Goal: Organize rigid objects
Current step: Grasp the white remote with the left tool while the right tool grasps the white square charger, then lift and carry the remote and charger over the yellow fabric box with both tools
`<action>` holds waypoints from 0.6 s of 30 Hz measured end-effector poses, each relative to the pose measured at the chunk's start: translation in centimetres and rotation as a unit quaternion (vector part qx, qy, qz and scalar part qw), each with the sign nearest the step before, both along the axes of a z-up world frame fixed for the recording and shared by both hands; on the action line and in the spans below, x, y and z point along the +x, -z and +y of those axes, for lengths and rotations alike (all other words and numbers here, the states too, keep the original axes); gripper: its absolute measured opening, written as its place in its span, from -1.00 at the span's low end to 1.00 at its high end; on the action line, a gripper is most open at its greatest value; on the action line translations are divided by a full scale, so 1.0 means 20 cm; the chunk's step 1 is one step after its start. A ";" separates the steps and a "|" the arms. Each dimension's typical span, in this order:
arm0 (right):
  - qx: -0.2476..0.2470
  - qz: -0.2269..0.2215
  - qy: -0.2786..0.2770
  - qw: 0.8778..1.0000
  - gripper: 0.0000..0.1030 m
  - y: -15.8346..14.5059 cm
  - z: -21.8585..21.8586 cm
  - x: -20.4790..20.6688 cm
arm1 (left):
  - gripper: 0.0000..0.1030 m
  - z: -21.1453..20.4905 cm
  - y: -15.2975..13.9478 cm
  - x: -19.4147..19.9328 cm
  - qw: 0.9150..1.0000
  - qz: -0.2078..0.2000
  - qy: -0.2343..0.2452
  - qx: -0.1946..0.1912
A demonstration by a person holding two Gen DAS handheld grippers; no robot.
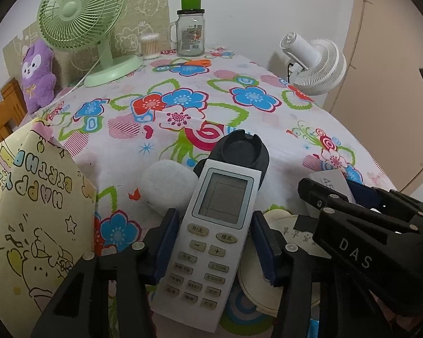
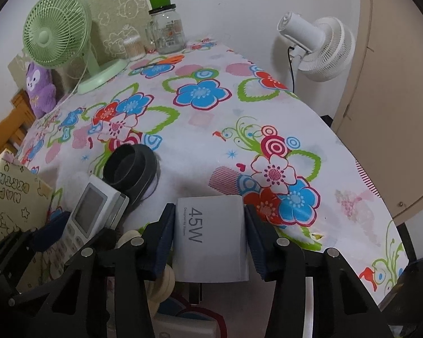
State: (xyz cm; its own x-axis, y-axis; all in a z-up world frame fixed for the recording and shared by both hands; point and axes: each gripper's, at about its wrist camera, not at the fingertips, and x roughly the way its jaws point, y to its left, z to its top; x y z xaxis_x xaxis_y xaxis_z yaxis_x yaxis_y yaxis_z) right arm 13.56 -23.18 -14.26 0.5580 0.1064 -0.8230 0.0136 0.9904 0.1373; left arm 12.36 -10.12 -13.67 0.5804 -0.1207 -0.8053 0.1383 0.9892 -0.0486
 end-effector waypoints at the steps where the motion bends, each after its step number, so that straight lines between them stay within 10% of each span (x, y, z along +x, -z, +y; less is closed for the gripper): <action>1: -0.001 -0.003 0.000 1.000 -0.02 0.00 0.00 0.00 | 0.01 0.00 0.00 0.00 1.000 0.002 -0.001 -0.002; 18: -0.003 -0.050 -0.003 0.999 -0.03 -0.15 0.01 -0.04 | -0.11 0.00 -0.10 -0.02 1.000 -0.014 -0.004 -0.013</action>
State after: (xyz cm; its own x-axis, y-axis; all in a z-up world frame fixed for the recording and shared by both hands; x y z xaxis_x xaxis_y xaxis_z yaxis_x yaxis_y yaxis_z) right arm 12.82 -23.04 -11.25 0.6375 0.1059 -0.7632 -0.0063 0.9912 0.1322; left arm 11.88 -10.11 -11.63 0.6032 -0.1368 -0.7858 0.1320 0.9887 -0.0707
